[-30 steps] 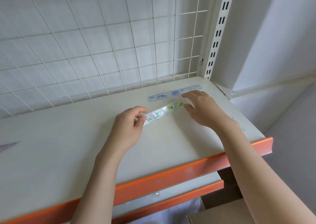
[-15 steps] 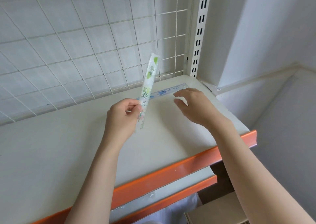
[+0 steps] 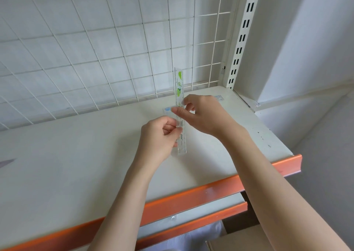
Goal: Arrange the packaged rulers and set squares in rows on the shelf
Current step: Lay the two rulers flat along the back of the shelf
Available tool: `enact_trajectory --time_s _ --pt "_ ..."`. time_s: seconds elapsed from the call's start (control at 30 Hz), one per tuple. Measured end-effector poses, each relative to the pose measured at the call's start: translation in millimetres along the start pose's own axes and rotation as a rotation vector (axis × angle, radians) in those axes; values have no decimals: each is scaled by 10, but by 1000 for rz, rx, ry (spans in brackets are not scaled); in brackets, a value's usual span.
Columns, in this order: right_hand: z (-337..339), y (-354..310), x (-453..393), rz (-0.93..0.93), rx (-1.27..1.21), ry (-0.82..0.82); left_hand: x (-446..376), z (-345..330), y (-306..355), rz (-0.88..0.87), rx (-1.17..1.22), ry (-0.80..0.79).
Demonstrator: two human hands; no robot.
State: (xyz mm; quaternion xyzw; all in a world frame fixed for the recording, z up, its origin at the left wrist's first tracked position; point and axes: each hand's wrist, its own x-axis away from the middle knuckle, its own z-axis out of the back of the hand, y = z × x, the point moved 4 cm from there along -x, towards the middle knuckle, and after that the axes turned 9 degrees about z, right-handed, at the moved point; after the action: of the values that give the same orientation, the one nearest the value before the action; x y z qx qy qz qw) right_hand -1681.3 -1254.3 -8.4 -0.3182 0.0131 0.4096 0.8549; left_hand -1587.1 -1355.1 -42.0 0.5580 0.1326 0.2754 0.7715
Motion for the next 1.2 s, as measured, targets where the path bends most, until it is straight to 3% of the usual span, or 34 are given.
enact_trajectory --time_s 0.2,0.43,0.67,0.83,1.2 --pt "55 -22 -115 -40 104 6 24 66 -33 -60 -139 66" --pt "106 179 -240 87 470 -254 16 355 -193 -53 -260 163" --pt "-29 348 -204 165 609 -382 68 495 -276 -36 -250 250" --pt "-106 387 -177 168 583 -412 122 531 -304 -23 -247 284" --pt "-344 395 91 79 273 -390 205 546 -316 2 -275 319"
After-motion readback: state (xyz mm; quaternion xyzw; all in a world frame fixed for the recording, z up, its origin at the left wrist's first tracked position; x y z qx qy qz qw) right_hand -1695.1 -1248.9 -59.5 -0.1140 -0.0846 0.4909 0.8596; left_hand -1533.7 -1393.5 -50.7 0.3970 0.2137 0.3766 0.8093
